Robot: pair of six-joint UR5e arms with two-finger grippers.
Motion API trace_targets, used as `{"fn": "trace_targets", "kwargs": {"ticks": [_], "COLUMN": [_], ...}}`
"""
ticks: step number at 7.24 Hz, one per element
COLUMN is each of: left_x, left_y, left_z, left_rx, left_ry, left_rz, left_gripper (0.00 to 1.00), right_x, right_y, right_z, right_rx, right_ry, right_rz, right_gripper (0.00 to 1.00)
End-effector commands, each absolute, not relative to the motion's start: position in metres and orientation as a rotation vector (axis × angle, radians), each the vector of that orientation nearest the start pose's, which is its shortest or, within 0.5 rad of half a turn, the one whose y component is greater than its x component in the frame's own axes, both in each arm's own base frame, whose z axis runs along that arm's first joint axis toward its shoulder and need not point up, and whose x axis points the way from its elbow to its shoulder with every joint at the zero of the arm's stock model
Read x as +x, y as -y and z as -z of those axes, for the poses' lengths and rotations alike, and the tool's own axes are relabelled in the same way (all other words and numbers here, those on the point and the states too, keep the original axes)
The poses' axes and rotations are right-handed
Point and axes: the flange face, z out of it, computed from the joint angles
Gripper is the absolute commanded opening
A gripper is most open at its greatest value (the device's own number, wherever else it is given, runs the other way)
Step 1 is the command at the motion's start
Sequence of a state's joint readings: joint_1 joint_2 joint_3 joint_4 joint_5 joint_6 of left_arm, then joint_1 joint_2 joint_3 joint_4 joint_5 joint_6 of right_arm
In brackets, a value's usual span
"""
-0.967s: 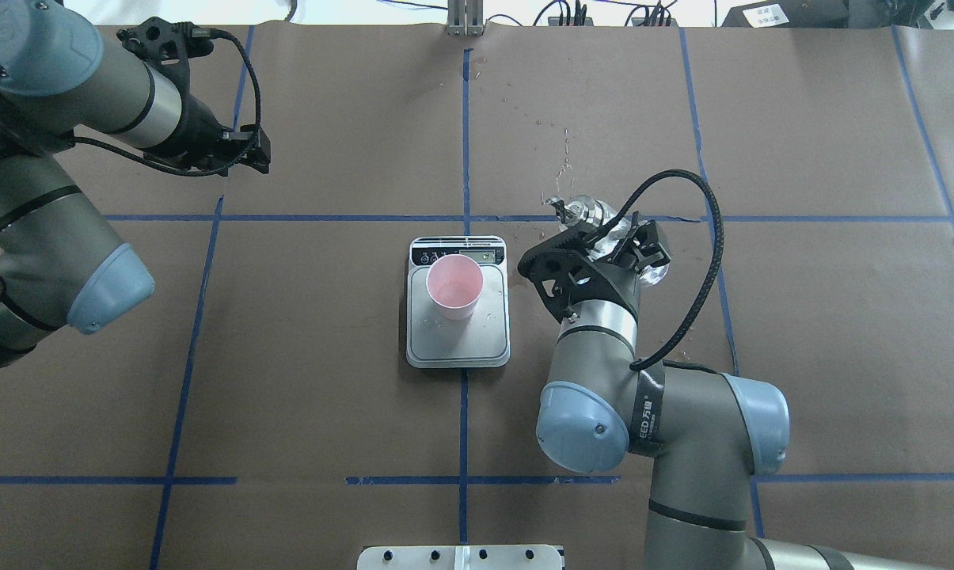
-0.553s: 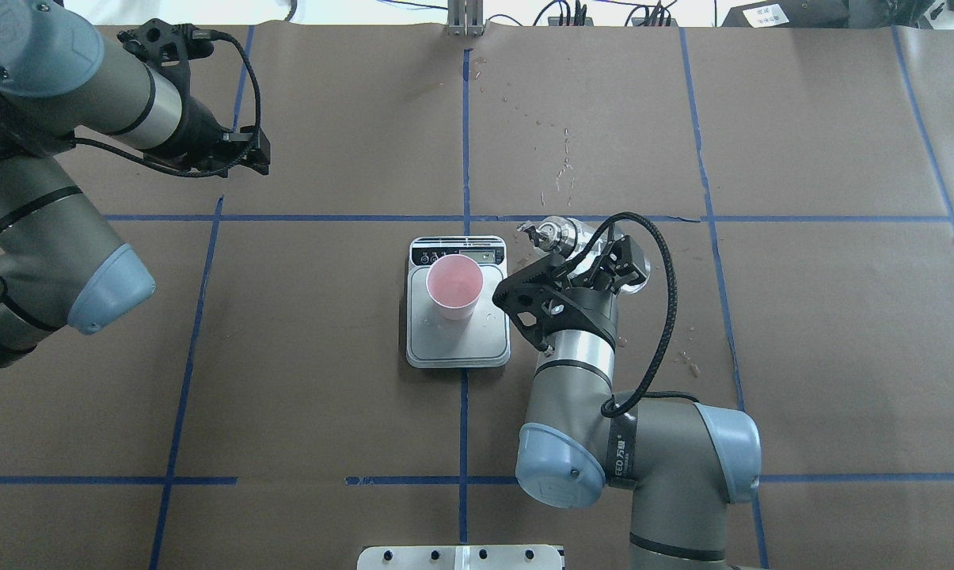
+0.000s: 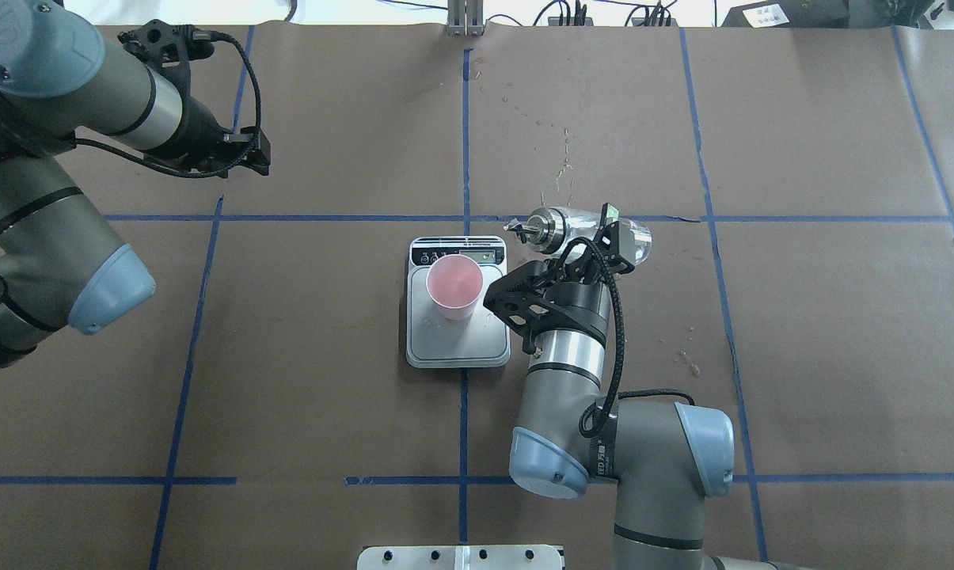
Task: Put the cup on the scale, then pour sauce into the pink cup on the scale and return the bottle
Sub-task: 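Carry the bottle with the right gripper over the pink cup, then tilt the bottle spout down into the pink cup with the right gripper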
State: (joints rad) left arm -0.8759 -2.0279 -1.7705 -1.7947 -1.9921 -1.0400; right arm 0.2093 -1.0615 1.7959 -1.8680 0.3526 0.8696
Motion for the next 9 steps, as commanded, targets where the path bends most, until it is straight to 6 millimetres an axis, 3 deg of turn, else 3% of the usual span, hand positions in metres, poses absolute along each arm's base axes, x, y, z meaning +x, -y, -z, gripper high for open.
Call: {"fn": "trace_targets", "kwargs": {"ticks": [1,4,9], "left_x": [0.333,0.333,0.333], "left_y": [0.544,0.543,0.542], "left_z": [-0.283,-0.283,-0.284], "left_rx": [0.261,0.259,0.253], "left_ry": [-0.920,-0.921,-0.923], "left_rz": [0.133,0.131,0.132], "left_gripper": [0.61,0.61,0.61], "right_x": [-0.543,-0.546,-0.552], "right_y": [0.353,0.354,0.355], "right_z": [-0.261,-0.268,-0.255], "right_rx": [1.280,1.278,1.283], "right_ry": [-0.280,-0.389,-0.485], "right_rz": [0.195,0.282,0.378], "right_gripper": [0.00,0.00,0.00]}}
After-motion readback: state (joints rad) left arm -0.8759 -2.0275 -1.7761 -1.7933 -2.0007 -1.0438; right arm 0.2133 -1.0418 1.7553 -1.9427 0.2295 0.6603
